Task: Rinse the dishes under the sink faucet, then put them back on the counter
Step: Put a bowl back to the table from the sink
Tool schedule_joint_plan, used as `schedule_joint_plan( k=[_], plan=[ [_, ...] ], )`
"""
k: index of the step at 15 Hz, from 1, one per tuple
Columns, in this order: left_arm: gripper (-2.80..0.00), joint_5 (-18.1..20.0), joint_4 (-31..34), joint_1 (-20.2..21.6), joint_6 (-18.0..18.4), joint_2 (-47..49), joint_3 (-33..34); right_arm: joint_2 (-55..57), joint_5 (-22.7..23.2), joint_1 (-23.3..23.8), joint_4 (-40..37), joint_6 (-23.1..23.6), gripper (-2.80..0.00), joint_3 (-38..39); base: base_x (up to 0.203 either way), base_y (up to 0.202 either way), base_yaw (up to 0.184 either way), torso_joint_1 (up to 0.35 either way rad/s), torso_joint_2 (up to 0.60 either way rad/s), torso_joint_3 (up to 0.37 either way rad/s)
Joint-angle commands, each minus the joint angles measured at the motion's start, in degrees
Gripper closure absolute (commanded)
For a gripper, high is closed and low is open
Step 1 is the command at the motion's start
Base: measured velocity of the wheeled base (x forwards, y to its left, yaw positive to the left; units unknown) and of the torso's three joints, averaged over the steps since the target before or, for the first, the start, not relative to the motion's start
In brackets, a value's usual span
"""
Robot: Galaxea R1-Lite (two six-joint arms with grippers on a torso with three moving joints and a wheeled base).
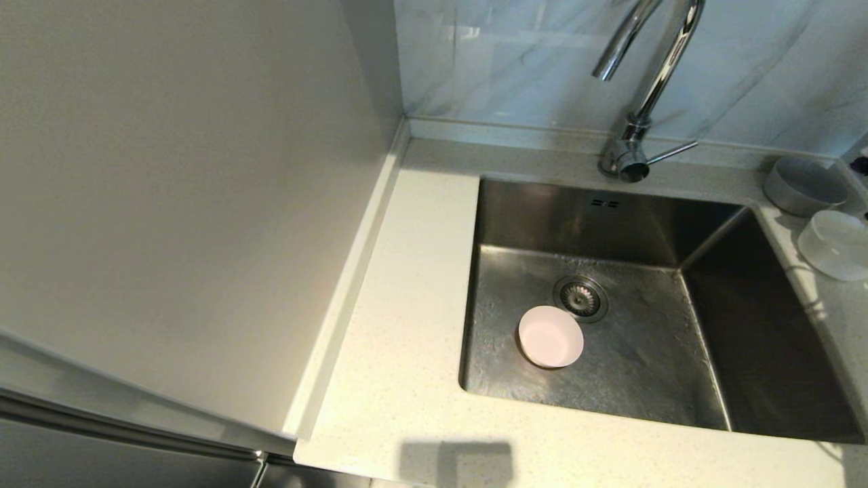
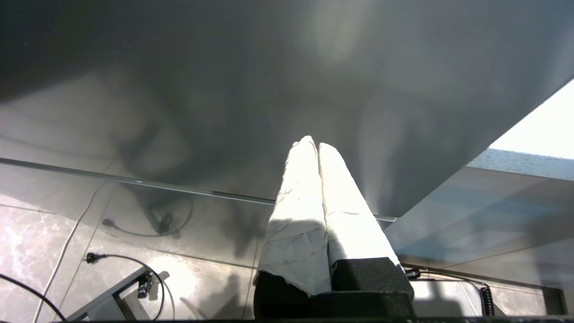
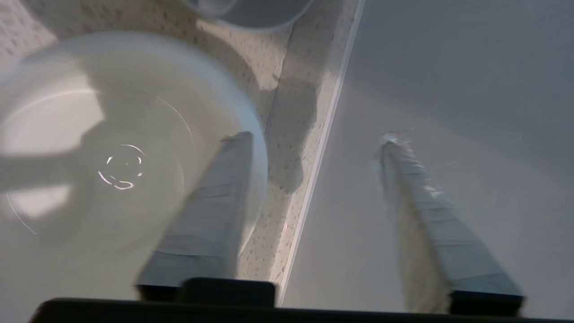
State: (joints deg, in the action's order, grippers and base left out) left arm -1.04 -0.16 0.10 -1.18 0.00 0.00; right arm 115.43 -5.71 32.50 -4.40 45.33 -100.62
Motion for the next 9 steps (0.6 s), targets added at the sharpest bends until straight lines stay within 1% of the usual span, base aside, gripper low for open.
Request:
schedule_joint_plan(
  k=[1, 3, 5, 7, 8, 9],
  plan=[
    [0.0, -0.02, -0.02, -0.01, -0.05, -0.18, 0.0, -0.51, 0.11, 0.02, 0.09, -0.46, -2.8, -0.67, 0.0, 0.0, 0.0, 0.0, 0.0, 0.0],
    [0.0, -0.02, -0.02, -0.01, -0.05, -0.18, 0.0, -1.75, 1.48, -0.36, 0.01, -3.26, -2.8, -0.67, 0.0, 0.0, 0.0, 0.0, 0.0, 0.0],
    [0.0, -0.02, -0.02, -0.01, -0.05, -0.18, 0.0, -4.34, 5.42, -1.83, 0.03, -7.47, -2.8, 0.34, 0.0, 0.0, 0.0, 0.0, 0.0, 0.0],
    [0.0, -0.02, -0.02, -0.01, -0.05, -0.18, 0.0, -8.63, 7.73, -3.19, 0.04, -9.11, -2.8, 2.26, 0.0, 0.0, 0.0, 0.0, 0.0, 0.0],
    [0.0, -0.02, -0.02, -0.01, -0.05, -0.18, 0.0, -10.8, 9.87, -3.94, -0.15, -9.78, -2.8, 3.4, 0.0, 0.0, 0.0, 0.0, 0.0, 0.0],
    [0.0, -0.02, -0.02, -0.01, -0.05, -0.18, 0.0, -12.83, 13.63, -4.98, -0.75, -10.64, -2.8, 5.03, 0.0, 0.0, 0.0, 0.0, 0.0, 0.0]
  ],
)
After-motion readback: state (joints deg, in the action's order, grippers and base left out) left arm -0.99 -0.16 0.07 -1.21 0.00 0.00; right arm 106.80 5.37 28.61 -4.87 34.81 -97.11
